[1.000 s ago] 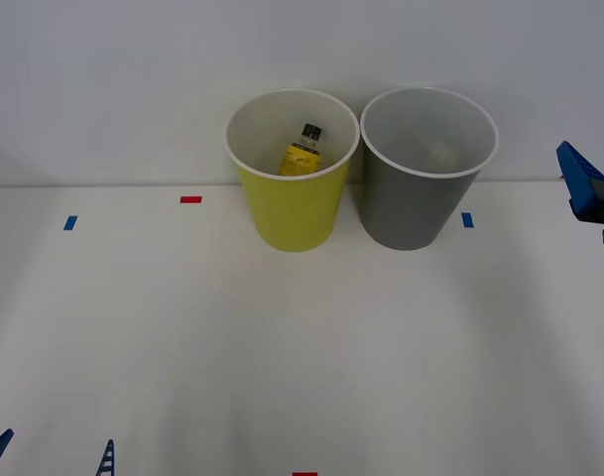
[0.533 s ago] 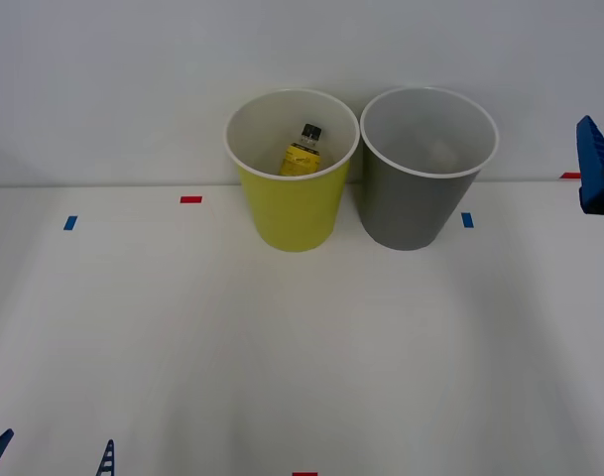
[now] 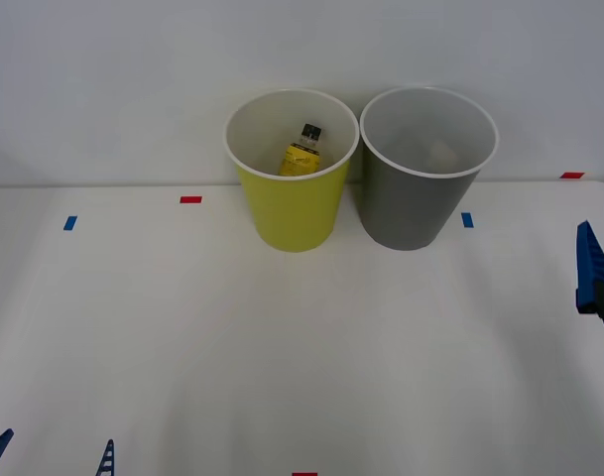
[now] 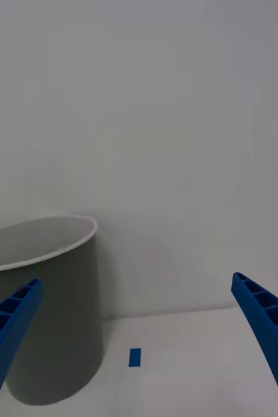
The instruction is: Put cans in the gray bin and PET bottles in the light green bin.
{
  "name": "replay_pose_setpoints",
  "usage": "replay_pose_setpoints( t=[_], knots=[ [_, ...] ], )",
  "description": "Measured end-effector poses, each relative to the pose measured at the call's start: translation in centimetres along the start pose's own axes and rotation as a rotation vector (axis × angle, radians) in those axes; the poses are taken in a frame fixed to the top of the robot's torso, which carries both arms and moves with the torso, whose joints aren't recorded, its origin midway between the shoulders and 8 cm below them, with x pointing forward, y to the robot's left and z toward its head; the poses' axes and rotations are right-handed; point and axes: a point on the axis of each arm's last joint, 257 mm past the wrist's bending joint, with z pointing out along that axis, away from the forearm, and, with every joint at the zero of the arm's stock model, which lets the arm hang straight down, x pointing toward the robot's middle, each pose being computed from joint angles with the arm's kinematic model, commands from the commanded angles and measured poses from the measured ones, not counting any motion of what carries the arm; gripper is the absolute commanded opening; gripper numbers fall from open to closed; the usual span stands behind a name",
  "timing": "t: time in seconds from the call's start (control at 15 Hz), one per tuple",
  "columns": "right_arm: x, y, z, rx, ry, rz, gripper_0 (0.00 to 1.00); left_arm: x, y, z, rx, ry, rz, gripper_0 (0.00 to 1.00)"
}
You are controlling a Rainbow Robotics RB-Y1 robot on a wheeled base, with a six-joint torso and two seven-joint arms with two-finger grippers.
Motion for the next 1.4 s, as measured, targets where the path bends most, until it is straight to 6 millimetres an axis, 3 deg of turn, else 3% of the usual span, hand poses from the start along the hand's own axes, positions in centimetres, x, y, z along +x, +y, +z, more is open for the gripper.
replay_pose_setpoints(
  t=[0.27, 0.67, 1.0, 1.2, 1.4],
  knots=[
    [3.5, -1.0, -5.1, 0.044, 0.071, -0.002, 1.0, 0.0, 0.0, 0.0, 0.0, 0.0, 0.0, 1.0],
    [4.8, -0.3, -10.3, 0.055, 0.081, 0.001, 1.0, 0.0, 0.0, 0.0, 0.0, 0.0, 0.0, 1.0],
    [8.5, 0.2, -16.2, 0.031, 0.164, -0.035, 1.0, 0.0, 0.0, 0.0, 0.0, 0.0, 0.0, 1.0],
    [8.7, 0.9, -17.9, 0.021, 0.187, -0.039, 1.0, 0.0, 0.0, 0.0, 0.0, 0.0, 0.0, 1.0],
    [8.4, 1.3, -18.5, 0.008, 0.188, -0.045, 1.0, 0.0, 0.0, 0.0, 0.0, 0.0, 0.0, 1.0]
  ],
)
